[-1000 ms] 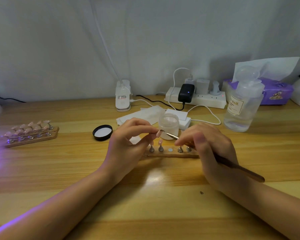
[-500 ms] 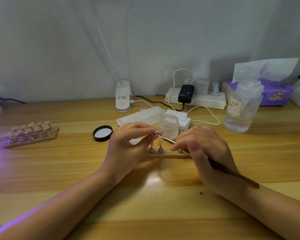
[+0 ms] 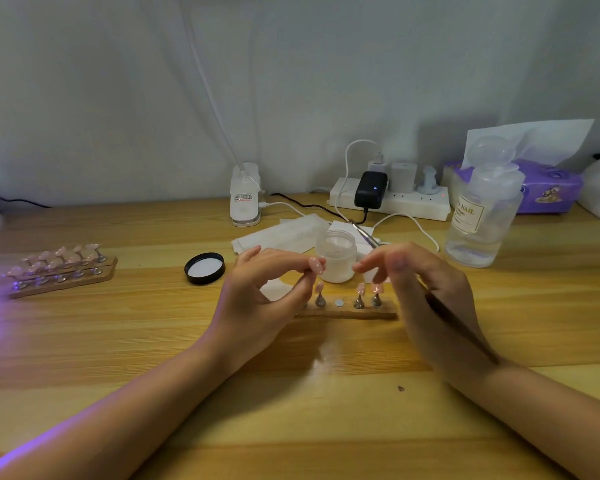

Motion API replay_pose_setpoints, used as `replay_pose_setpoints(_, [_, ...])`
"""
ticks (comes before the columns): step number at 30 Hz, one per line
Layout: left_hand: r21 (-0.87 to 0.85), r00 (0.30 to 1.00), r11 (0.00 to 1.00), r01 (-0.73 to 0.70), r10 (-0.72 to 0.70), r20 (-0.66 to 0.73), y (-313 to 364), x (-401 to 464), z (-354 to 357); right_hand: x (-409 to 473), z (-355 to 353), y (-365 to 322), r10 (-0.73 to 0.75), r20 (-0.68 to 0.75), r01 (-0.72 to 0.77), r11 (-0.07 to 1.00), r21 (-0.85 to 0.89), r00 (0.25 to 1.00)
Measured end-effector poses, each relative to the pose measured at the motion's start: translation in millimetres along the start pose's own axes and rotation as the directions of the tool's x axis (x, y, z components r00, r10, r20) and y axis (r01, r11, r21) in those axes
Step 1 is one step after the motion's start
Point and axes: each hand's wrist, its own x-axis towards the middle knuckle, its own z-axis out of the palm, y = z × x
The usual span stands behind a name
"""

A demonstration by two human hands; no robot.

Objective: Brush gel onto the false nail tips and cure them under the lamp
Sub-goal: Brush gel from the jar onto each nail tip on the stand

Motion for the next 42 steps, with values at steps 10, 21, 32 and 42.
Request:
replay_pose_setpoints(10, [0.103, 0.974, 0.98, -0.171, 0.153, 0.166, -0.7, -2.9, 2.3, 0.1, 7.8, 5.9, -0.331, 0.15, 0.356, 0.913, -0.197, 0.932])
replay_pose_setpoints(21, [0.093, 0.975, 0.979, -0.18, 0.165, 0.151, -2.6, -3.1, 2.4, 1.1, 7.6, 7.7, -0.365, 0.106, 0.379, 0.905, -0.194, 0.925])
replay_pose_setpoints(32, [0.148, 0.979, 0.975, -0.164, 0.142, 0.149, -2.6, -2.1, 3.8, 2.0, 5.7, 2.5, -0.283, 0.079, 0.292, 0.942, -0.162, 0.956])
replay_pose_setpoints(42, [0.188, 0.942, 0.972, 0.142, -0.191, 0.276, -6.8, -2.1, 2.4, 6.7, 3.4, 5.9, 0.0, 0.132, 0.031, 0.97, -0.24, 0.991])
